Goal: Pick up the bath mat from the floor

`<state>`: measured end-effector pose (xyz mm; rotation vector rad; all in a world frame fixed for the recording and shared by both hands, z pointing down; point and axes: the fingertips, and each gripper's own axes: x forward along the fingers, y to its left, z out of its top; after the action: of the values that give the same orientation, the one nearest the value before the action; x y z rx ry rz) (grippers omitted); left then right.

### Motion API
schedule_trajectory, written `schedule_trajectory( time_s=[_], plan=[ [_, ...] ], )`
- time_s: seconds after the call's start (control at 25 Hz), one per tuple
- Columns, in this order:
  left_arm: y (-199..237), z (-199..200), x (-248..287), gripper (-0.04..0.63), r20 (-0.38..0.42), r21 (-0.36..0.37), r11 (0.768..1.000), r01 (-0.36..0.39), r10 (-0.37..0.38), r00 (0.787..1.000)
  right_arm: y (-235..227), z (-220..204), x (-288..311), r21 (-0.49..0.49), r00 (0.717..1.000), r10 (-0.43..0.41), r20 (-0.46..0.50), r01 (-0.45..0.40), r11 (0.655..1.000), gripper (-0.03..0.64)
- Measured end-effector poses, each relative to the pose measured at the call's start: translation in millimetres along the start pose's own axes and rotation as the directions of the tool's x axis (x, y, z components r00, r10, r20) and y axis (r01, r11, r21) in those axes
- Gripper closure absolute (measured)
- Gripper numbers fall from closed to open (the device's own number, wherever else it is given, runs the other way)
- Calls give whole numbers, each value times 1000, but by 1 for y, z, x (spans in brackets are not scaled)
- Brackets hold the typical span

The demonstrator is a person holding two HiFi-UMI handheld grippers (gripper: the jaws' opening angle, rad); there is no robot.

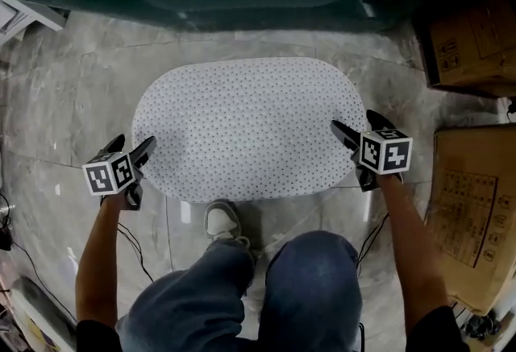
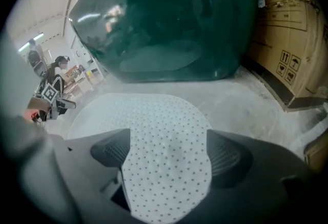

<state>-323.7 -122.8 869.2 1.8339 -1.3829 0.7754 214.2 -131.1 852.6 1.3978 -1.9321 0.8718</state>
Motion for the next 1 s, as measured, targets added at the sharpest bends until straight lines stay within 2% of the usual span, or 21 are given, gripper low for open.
schedule_trajectory(
  time_s=[0.4, 0.56, 0.84, 1.0],
  plan=[
    [18, -21, 44, 133, -45, -20, 999, -27, 26, 999, -45, -35, 33, 11, 991, -52, -126, 54, 998, 115],
    [17, -27, 54, 130, -72, -1, 1000, -27, 27, 997, -60, -50, 36, 43, 981, -87, -174, 96, 994, 101],
    [25, -29, 57, 124, -90, 39, 998, -55, 58, 994, -61, -59, 52, 29, 968, -113, -222, 122, 992, 91],
    [26, -30, 57, 130, -91, 36, 997, -72, 75, 993, -60, -59, 52, 20, 965, -133, -227, 141, 990, 90]
  ],
)
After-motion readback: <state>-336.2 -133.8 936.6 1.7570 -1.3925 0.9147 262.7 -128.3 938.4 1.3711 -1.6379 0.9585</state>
